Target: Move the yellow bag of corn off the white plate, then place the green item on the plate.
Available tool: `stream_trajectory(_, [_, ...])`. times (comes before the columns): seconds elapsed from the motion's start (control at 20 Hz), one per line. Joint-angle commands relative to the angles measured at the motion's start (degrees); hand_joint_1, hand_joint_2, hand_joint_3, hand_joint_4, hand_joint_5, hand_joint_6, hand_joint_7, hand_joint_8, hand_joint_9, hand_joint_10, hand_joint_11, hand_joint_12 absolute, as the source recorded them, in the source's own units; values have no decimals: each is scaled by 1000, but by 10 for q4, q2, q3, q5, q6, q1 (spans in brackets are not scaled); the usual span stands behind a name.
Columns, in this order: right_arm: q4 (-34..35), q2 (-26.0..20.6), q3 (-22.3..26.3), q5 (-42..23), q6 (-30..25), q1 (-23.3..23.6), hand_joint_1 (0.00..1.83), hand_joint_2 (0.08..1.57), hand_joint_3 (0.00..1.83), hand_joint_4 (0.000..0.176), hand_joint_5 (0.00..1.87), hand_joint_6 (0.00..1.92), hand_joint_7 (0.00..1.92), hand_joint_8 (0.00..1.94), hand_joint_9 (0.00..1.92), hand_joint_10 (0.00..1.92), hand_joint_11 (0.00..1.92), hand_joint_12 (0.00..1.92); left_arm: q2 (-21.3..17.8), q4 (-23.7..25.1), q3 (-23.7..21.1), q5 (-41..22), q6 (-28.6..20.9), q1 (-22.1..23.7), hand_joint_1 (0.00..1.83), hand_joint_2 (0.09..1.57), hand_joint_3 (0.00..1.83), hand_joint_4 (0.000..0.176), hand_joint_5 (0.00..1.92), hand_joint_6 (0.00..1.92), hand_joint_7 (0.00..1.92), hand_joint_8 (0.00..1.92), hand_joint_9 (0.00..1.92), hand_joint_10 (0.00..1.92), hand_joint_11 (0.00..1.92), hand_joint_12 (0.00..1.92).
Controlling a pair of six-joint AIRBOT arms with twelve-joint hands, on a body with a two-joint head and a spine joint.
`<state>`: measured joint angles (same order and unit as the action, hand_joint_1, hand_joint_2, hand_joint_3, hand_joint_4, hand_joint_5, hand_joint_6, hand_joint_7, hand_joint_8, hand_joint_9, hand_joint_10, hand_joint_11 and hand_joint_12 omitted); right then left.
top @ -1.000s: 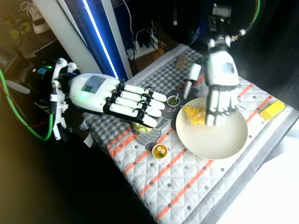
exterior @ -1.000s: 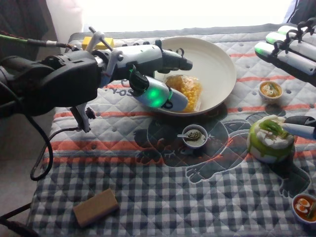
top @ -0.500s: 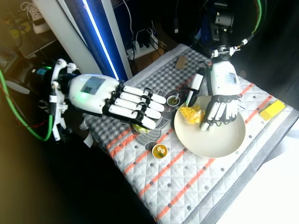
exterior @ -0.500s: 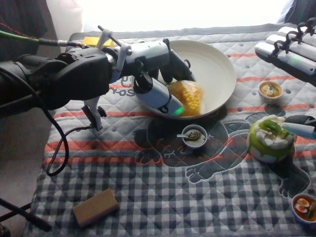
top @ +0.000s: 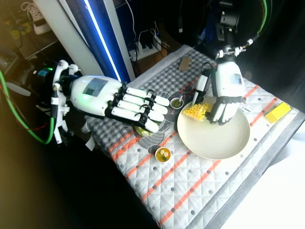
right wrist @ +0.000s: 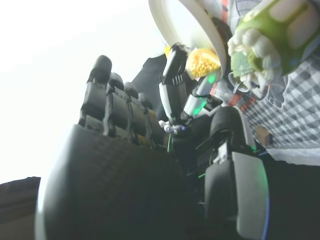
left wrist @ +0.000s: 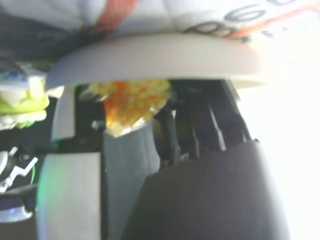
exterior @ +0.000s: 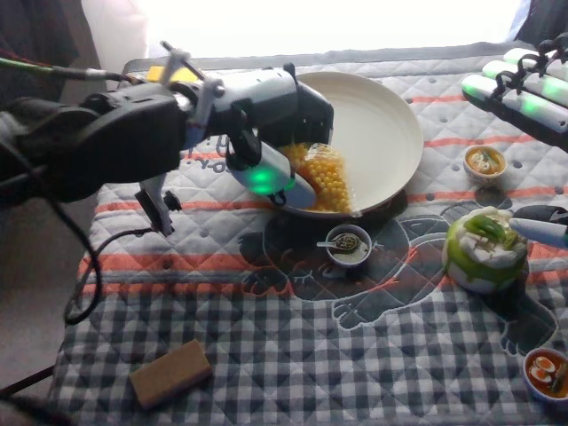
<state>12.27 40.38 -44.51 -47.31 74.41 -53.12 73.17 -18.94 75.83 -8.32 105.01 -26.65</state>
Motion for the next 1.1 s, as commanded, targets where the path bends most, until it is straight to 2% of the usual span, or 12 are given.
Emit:
stream_trajectory(0.0, [-4, 0, -2, -73, -2, 2, 536, 1236, 2, 0, 2, 0, 19, 13, 5, 1, 0, 272, -16, 10, -16, -89, -2, 9, 1095, 1299, 12, 0, 666, 1506, 515, 1607, 274, 1758, 267, 1921])
stream_trajectory(0.25, [2, 0, -1, -76, -6, -2, 549, 1236, 0, 0, 0, 0, 3, 0, 0, 0, 0, 152, -100, 75, -122, -174, -17, -7, 1094, 1319, 2, 22, 649, 1537, 570, 1608, 342, 1752, 350, 1918])
stream_trajectory(0.3, [3, -1, 0, -77, -7, -3, 559, 1232, 0, 0, 1, 0, 9, 2, 0, 0, 0, 146, -122, 98, -145, -194, -38, -16, 1039, 1311, 0, 0, 624, 1549, 283, 1744, 251, 1887, 304, 1920])
stream_trajectory(0.4, [3, -1, 1, -77, -8, -4, 566, 1232, 0, 0, 0, 0, 5, 1, 0, 0, 0, 148, -164, 138, -188, -238, -83, -41, 1017, 1327, 4, 0, 584, 1599, 121, 1859, 149, 1920, 198, 1921])
stream_trajectory(0.5, [3, -2, 1, -77, -9, -4, 609, 1226, 0, 0, 18, 0, 44, 3, 55, 10, 0, 777, -206, 171, -228, -275, -131, -78, 945, 1391, 6, 0, 488, 1723, 121, 1756, 119, 1903, 179, 1921])
stream_trajectory(0.55, [3, -2, 1, -77, -9, -4, 599, 1227, 0, 0, 30, 3, 58, 4, 78, 17, 0, 884, -222, 179, -243, -292, -150, -97, 972, 1428, 4, 0, 447, 1818, 375, 1770, 124, 1852, 167, 1921])
stream_trajectory(0.75, [5, -2, 1, -77, -11, -4, 346, 1246, 4, 4, 0, 0, 43, 1, 74, 12, 0, 836, -247, 184, -270, -315, -194, -162, 946, 1382, 2, 0, 506, 1682, 175, 1378, 142, 1608, 122, 1916])
stream_trajectory(0.8, [5, -2, 1, -77, -12, -5, 422, 1240, 0, 0, 12, 3, 72, 5, 88, 21, 0, 971, -245, 184, -271, -305, -204, -178, 920, 1284, 0, 0, 220, 959, 248, 847, 166, 1249, 82, 1779])
stream_trajectory(0.9, [5, -2, 1, -77, -13, -5, 508, 1238, 0, 0, 18, 5, 81, 5, 102, 30, 0, 1055, -240, 180, -271, -294, -206, -195, 820, 1263, 0, 0, 308, 261, 320, 178, 158, 655, 2, 1580])
stream_trajectory(0.95, [5, -2, 1, -77, -13, -5, 508, 1238, 0, 0, 18, 5, 81, 5, 102, 30, 0, 1055, -238, 179, -270, -291, -212, -202, 820, 1263, 0, 0, 308, 261, 320, 178, 158, 655, 2, 1580])
stream_trajectory(1.0, [5, -2, 1, -77, -14, -4, 572, 1229, 0, 0, 13, 2, 61, 3, 78, 20, 0, 961, -238, 178, -270, -290, -217, -209, 666, 1240, 0, 0, 149, 30, 117, 10, 10, 221, 0, 1009])
stream_trajectory(1.05, [5, -2, 1, -77, -15, -4, 577, 1226, 0, 0, 2, 0, 56, 2, 74, 19, 0, 942, -238, 177, -270, -290, -218, -212, 598, 1238, 0, 2, 96, 6, 50, 1, 1, 86, 0, 687])
